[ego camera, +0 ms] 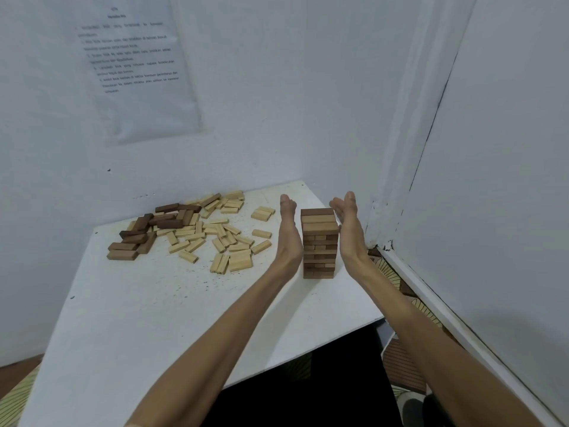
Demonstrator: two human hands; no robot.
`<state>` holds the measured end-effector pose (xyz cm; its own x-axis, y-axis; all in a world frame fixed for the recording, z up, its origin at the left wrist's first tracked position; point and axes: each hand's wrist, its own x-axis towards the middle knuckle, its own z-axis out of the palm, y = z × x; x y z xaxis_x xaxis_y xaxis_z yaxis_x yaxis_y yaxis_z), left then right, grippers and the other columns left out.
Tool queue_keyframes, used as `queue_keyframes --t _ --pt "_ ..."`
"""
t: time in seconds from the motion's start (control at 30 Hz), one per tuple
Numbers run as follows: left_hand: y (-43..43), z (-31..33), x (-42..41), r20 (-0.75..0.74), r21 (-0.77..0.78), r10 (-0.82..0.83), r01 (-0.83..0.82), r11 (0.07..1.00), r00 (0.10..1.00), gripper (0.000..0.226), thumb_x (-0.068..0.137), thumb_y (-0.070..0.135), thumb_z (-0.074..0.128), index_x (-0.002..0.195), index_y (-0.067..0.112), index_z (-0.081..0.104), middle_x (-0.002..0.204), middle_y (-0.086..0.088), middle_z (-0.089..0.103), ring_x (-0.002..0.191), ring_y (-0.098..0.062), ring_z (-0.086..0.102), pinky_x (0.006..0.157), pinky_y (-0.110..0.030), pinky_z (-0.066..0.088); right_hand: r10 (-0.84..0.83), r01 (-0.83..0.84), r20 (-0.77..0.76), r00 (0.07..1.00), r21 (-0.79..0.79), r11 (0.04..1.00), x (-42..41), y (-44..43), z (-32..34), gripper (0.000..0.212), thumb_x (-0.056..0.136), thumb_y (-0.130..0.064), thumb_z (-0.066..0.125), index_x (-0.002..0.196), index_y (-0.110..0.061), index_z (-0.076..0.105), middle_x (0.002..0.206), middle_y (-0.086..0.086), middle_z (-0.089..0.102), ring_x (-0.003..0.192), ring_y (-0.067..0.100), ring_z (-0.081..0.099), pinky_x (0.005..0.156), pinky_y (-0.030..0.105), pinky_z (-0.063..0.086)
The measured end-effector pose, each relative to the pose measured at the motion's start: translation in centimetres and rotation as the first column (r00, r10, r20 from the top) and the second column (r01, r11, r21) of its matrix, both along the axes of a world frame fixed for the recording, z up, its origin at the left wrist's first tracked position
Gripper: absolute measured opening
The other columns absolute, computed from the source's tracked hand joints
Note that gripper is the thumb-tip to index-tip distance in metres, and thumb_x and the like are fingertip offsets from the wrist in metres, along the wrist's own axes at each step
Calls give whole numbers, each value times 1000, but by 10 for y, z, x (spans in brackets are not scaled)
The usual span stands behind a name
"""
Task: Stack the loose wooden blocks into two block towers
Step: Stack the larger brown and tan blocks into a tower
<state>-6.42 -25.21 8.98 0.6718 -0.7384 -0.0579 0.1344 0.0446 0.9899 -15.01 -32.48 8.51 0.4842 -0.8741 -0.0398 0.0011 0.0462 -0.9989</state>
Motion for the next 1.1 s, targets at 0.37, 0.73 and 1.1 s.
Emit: queue_keyframes --t 0.37,0.73,1.1 --pt "7 20 -28 -70 -9 -27 26 1000 997 47 110 52 14 87 36 51 57 35 62 59 18 63 52 -4 46 15 -16 42 999 27 1000 5 8 -6 97 77 -96 26 144 -34 56 138 -9 63 128 14 60 116 49 43" --pt "-5 1 -15 -114 3 -28 28 1000 993 47 105 65 25 99 35 60 87 12 77 81 -1 74 67 -19 53 -18 14 49 999 76 997 8 8 -9 80 91 -85 29 145 -33 56 130 -6 68 119 14 66 108 44 50" --pt "-11 -8 -8 -88 23 -15 17 1000 996 69 101 72 24 143 25 51 116 7 73 101 -6 72 82 -28 54 5 -6 21 1000 48 999 5 6 -9 74 98 -79 21 146 -34 54 122 -12 68 114 10 65 103 40 52"
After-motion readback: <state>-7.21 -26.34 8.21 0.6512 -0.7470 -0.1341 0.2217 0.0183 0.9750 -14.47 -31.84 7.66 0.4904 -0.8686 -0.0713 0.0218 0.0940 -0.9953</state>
